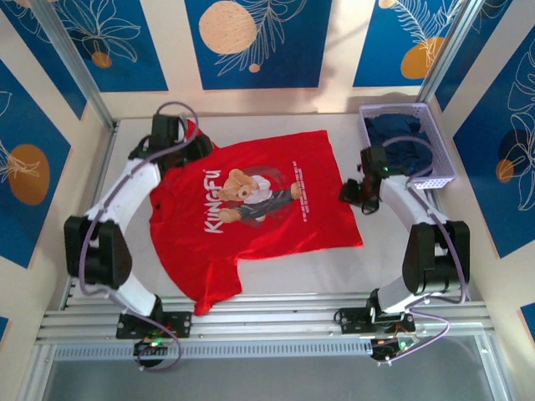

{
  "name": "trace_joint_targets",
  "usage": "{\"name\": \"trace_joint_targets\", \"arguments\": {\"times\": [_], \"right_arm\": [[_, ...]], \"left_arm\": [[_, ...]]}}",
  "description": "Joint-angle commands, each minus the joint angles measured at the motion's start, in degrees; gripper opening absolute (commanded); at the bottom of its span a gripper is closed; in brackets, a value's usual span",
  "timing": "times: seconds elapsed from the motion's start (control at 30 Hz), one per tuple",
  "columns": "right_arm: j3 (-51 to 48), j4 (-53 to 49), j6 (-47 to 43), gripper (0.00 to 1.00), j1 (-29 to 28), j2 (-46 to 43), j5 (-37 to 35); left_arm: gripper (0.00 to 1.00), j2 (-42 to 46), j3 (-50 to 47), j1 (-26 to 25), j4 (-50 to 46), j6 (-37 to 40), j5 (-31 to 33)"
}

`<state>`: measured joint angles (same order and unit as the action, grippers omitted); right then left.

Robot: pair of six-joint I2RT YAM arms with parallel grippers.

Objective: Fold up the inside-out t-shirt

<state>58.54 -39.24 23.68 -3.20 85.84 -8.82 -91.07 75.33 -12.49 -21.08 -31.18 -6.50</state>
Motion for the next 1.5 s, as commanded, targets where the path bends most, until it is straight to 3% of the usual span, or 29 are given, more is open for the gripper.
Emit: {"name": "trace_joint_targets", "arguments": {"times": [0.0, 0.17, 0.47, 0.53, 0.67, 0.83, 1.03, 1.3, 1.47], "right_arm": [[-6.1, -2.8, 5.8, 0.51, 1.1, -3.5, 0.8], [-11.3, -5.2, 7.9, 0.51, 2.7, -2.3, 1.4], [-11.9, -4.3, 8.0, 0.47, 2.9, 3.5, 0.9], [-10.6, -3.8, 7.5, 0.4, 2.9, 4.7, 1.6], [-8.2, -3.9, 6.3, 0.13, 2.9, 4.6, 1.6], [-6.6, -1.4, 5.9, 0.02, 2.9, 1.4, 2.1], [-3.7, -0.8, 3.7, 0.0, 3.3, 2.5, -0.3], [-1.8, 0.8, 3.5, 0.0, 5.1, 4.2, 1.9], [2.8, 2.1, 2.9, 0.0, 5.7, 8.6, 0.2]], "left_arm": [[0.71, 2.8, -10.5, -3.3, 6.5, -5.0, -4.2], [0.72, 8.4, -14.5, -6.7, 3.3, -2.5, -2.1], [0.73, 13.1, -16.0, -7.0, -1.1, 0.0, -3.2], [0.73, 13.8, -16.9, -7.0, -3.3, 0.2, -3.2], [0.73, 17.2, -21.0, -8.3, -10.1, 0.1, -0.5], [0.73, 19.9, -30.0, -8.9, -14.9, -0.9, 3.9], [0.74, 10.8, -31.0, -8.9, -4.9, -1.7, -3.0], [0.73, -7.3, -21.5, -6.8, 2.7, -0.1, 1.6], [0.74, -19.2, -8.6, -5.6, 2.5, 2.7, 1.9]]}}
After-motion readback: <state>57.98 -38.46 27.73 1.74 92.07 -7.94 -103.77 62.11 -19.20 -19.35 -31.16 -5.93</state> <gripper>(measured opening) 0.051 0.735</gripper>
